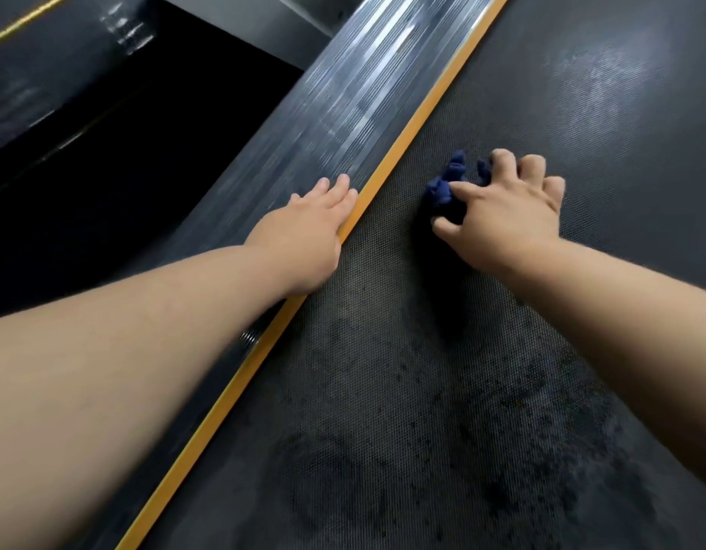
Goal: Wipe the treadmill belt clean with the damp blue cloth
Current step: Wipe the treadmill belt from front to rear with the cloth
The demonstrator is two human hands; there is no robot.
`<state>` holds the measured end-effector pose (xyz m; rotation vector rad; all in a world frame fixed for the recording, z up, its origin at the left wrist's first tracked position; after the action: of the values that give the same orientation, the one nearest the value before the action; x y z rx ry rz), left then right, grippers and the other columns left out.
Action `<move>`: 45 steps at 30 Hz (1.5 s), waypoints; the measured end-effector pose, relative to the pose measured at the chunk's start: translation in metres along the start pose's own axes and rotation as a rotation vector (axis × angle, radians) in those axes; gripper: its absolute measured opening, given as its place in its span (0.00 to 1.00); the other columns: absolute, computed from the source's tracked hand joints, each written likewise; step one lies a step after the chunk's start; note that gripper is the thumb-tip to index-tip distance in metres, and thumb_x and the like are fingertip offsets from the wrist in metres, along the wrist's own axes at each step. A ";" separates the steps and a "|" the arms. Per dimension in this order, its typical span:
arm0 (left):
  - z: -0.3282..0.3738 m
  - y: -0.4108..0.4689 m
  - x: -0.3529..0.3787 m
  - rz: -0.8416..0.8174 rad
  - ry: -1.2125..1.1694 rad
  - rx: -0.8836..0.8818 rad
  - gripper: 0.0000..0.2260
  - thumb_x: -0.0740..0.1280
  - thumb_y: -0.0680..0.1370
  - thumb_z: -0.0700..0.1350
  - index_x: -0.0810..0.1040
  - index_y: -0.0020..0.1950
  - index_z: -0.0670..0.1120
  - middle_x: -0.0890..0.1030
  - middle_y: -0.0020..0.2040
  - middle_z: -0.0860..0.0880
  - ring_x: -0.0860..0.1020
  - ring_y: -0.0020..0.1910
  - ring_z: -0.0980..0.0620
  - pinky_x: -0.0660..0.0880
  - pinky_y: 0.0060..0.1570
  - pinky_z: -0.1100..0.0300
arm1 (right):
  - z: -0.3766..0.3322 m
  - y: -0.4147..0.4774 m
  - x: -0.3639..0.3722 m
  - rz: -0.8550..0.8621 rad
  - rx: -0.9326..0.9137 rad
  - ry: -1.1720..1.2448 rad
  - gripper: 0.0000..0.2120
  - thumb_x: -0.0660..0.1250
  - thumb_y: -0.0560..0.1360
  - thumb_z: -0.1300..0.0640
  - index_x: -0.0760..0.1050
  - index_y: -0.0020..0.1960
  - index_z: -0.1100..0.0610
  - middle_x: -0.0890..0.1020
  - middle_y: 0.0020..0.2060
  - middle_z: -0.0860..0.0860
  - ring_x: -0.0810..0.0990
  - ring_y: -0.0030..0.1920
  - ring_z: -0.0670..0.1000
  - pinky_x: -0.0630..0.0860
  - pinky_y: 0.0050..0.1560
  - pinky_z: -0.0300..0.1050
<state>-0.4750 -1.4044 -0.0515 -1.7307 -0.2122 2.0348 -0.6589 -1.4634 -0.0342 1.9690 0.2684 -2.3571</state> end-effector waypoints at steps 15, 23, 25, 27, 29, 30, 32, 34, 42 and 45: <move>0.004 -0.003 0.000 0.080 0.060 -0.010 0.26 0.51 0.82 0.41 0.46 0.78 0.45 0.44 0.79 0.50 0.46 0.77 0.49 0.50 0.74 0.51 | -0.103 -0.059 0.005 0.012 -0.313 0.382 0.14 0.64 0.73 0.53 0.76 0.58 0.56 0.74 0.56 0.57 0.71 0.52 0.61 0.73 0.49 0.52; 0.002 0.000 0.002 0.107 0.021 0.015 0.26 0.52 0.81 0.41 0.49 0.78 0.46 0.45 0.79 0.50 0.47 0.77 0.49 0.49 0.74 0.51 | -0.076 -0.049 0.002 0.062 -0.275 0.210 0.21 0.65 0.73 0.44 0.74 0.61 0.54 0.67 0.65 0.58 0.66 0.59 0.63 0.68 0.51 0.52; 0.002 0.000 0.002 0.094 0.021 0.004 0.26 0.51 0.81 0.42 0.48 0.78 0.46 0.45 0.79 0.51 0.47 0.77 0.49 0.50 0.74 0.49 | -0.082 -0.070 0.007 0.046 -0.284 0.319 0.21 0.63 0.76 0.46 0.71 0.63 0.56 0.66 0.64 0.58 0.66 0.58 0.62 0.71 0.51 0.54; 0.003 -0.001 0.000 0.094 0.043 0.014 0.26 0.52 0.81 0.42 0.49 0.78 0.45 0.44 0.79 0.50 0.47 0.77 0.47 0.51 0.74 0.47 | -0.068 -0.062 0.009 0.054 -0.311 0.371 0.17 0.61 0.77 0.49 0.72 0.62 0.56 0.69 0.61 0.58 0.67 0.57 0.61 0.74 0.50 0.54; 0.009 -0.002 -0.009 0.176 0.122 0.064 0.26 0.54 0.80 0.41 0.51 0.78 0.43 0.47 0.79 0.47 0.49 0.77 0.45 0.51 0.73 0.44 | -0.035 -0.032 0.012 0.097 -0.205 0.362 0.15 0.61 0.78 0.51 0.74 0.61 0.56 0.70 0.59 0.59 0.68 0.57 0.61 0.74 0.52 0.55; 0.014 -0.003 -0.012 0.230 0.172 0.101 0.27 0.55 0.79 0.41 0.53 0.77 0.42 0.49 0.78 0.45 0.50 0.77 0.44 0.51 0.73 0.43 | -0.015 -0.021 0.013 0.120 -0.111 0.356 0.15 0.61 0.78 0.51 0.74 0.61 0.56 0.70 0.60 0.59 0.68 0.58 0.61 0.73 0.53 0.55; 0.025 -0.003 -0.010 0.271 0.246 0.174 0.28 0.57 0.77 0.42 0.57 0.76 0.41 0.55 0.78 0.43 0.52 0.76 0.42 0.51 0.72 0.41 | -0.001 -0.029 0.020 0.129 -0.002 0.389 0.15 0.63 0.76 0.52 0.75 0.60 0.55 0.70 0.60 0.59 0.68 0.58 0.61 0.72 0.53 0.53; 0.035 -0.003 -0.003 0.255 0.294 0.245 0.28 0.59 0.75 0.44 0.60 0.75 0.41 0.59 0.76 0.43 0.54 0.76 0.42 0.50 0.71 0.40 | -0.025 -0.065 0.022 0.125 -0.116 0.458 0.14 0.65 0.72 0.54 0.77 0.56 0.57 0.72 0.55 0.61 0.70 0.53 0.61 0.74 0.50 0.52; 0.071 0.012 0.013 0.149 0.337 0.458 0.28 0.58 0.77 0.46 0.60 0.75 0.39 0.61 0.75 0.39 0.61 0.74 0.42 0.61 0.71 0.47 | 0.042 -0.024 0.031 0.204 0.038 0.410 0.12 0.63 0.74 0.57 0.79 0.55 0.55 0.75 0.58 0.59 0.71 0.54 0.63 0.74 0.50 0.57; 0.079 0.028 0.011 0.062 0.187 0.371 0.28 0.56 0.79 0.49 0.52 0.78 0.45 0.51 0.78 0.44 0.56 0.76 0.47 0.66 0.67 0.48 | 0.037 -0.055 0.037 0.205 0.116 0.482 0.14 0.62 0.71 0.57 0.79 0.54 0.56 0.75 0.58 0.58 0.71 0.52 0.62 0.72 0.52 0.54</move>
<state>-0.5592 -1.4105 -0.0568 -1.6886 0.2657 1.7989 -0.7101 -1.4134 -0.0591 2.4629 -0.0537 -1.7889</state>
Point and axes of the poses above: each hand's wrist, its own y-axis towards the middle knuckle, its own x-axis out of the palm, z = x × y, the point moved 10 cm from there along y, towards the middle knuckle
